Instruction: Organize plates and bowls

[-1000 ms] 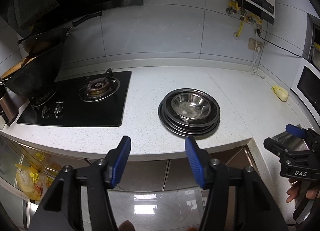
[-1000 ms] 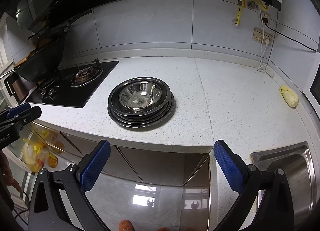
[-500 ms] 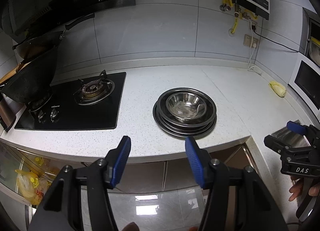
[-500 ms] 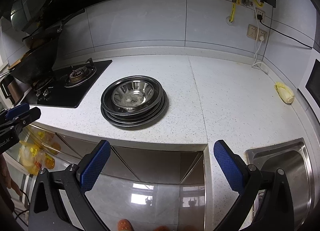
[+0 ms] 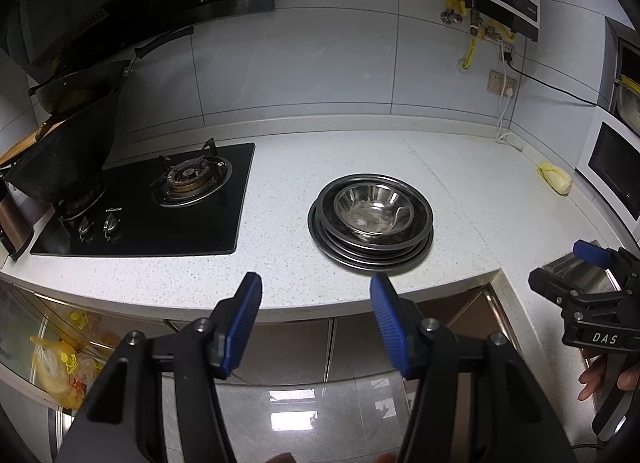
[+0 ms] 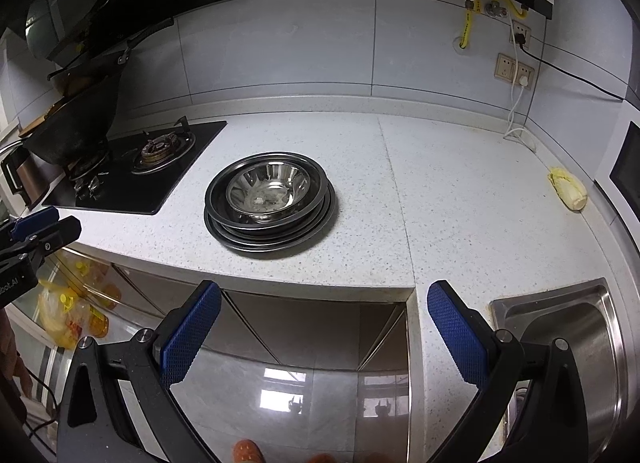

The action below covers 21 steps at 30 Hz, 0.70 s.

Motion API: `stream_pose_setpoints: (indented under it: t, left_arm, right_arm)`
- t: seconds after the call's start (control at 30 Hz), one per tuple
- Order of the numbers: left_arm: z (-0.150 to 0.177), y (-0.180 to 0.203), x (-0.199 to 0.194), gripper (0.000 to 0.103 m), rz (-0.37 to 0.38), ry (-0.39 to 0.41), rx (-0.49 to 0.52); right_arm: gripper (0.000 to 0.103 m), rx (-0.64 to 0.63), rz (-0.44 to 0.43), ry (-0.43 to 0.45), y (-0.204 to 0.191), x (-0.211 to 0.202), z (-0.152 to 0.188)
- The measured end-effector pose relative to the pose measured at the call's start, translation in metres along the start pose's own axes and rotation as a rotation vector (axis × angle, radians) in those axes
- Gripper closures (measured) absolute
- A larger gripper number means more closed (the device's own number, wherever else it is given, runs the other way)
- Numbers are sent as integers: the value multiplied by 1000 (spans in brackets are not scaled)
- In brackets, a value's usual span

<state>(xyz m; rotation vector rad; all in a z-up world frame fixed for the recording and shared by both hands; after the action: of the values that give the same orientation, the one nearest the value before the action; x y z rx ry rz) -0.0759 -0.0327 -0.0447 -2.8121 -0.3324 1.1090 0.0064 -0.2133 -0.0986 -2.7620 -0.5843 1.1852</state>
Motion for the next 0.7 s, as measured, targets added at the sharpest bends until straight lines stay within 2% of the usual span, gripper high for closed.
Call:
stream_pose_setpoints:
  t: [0.23,0.43,0.7]
  left_arm:
    - [-1,-5,-6,48,-23,15,-18]
    - [-5,-6,-11,48,-35,35,-27]
    - [-11,-6,-20,48,-25,71,-32]
  right_arm:
    - [2,-14,-15,27,-3,-5,-3]
    - [2,-7,-19,95,0,-20,-13]
    - [2,-12,-13,139,1,-32,-20]
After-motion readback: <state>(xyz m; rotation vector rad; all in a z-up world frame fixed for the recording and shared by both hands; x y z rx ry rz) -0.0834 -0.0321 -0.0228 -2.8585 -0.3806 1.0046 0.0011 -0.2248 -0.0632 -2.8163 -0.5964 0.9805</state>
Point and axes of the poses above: each gripper's, at about its wrist camera, not at the fingertips, and x roughly the way its jaws point, y to its right, z to its underside, the point moved 6 cm from there along x, roughly the way its jaws point, and after that the axes turned 12 degrees about x, right-handed, at the moved point
